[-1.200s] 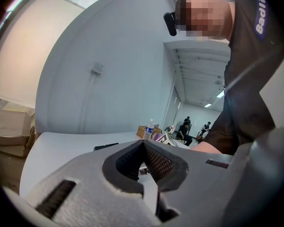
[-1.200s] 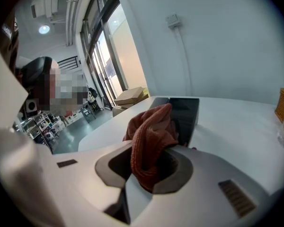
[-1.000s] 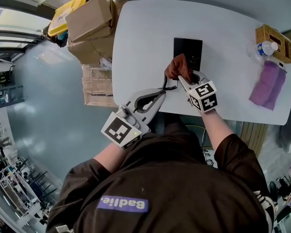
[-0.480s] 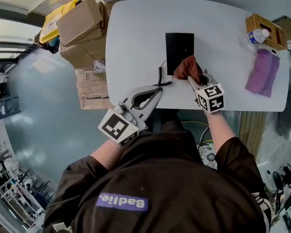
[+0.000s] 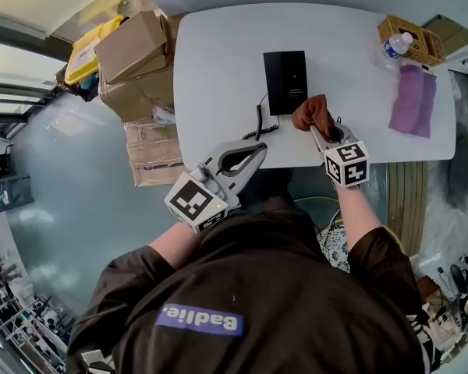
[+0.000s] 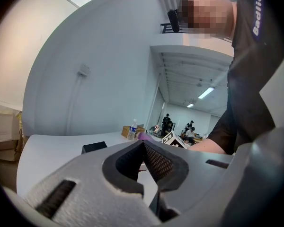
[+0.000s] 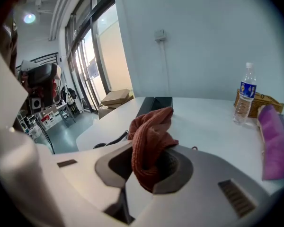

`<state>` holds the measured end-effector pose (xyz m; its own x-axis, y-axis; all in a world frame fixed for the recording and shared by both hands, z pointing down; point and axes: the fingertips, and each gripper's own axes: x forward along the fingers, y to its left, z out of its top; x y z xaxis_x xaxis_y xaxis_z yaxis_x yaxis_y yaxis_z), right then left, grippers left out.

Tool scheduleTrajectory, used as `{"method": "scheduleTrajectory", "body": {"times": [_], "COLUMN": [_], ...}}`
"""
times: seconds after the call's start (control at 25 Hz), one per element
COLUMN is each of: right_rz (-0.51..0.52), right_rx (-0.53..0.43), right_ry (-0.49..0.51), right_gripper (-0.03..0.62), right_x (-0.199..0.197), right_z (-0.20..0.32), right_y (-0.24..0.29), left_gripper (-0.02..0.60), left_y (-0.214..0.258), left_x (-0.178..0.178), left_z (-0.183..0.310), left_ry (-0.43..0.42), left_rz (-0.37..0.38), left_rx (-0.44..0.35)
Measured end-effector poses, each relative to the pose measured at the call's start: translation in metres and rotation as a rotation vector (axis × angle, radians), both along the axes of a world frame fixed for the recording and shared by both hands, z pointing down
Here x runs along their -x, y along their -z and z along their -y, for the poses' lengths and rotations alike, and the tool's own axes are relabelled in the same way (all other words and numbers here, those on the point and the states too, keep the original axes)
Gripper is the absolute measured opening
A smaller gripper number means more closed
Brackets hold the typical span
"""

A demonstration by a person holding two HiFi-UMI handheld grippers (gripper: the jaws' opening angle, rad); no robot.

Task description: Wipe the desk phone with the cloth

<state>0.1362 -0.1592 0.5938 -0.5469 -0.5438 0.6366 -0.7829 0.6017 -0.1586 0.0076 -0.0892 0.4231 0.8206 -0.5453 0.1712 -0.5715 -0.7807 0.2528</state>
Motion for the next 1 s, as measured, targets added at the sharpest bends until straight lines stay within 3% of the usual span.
{"method": "scheduleTrajectory", "body": {"times": [0.48,0.72,1.0], "right_rz": [0.047,0.125,0.249], "right_rx": [-0.119,-0.15,-0.165], "right_ry": [-0.082,-0.079,-0.028], "right_gripper": [0.095,0.095,0.095], "right_x": [0.083,0.114,0.123], "right_z": [-0.121,-0.171,-0.2], "right_y": [0.091,0.14,0.183], "left_gripper": [0.015,0.015,0.015], "left_y": [0.027,0.043,0.055], "left_x": [0.07,0.086,0.079], "left_z": [-0.092,-0.122,-0.133], "left_ry": [-0.15,-0.155,-0.128], "left_rz": [0.004,-0.024,-0.018], "left_rx": [-0.084,-0.088,-0.102]}}
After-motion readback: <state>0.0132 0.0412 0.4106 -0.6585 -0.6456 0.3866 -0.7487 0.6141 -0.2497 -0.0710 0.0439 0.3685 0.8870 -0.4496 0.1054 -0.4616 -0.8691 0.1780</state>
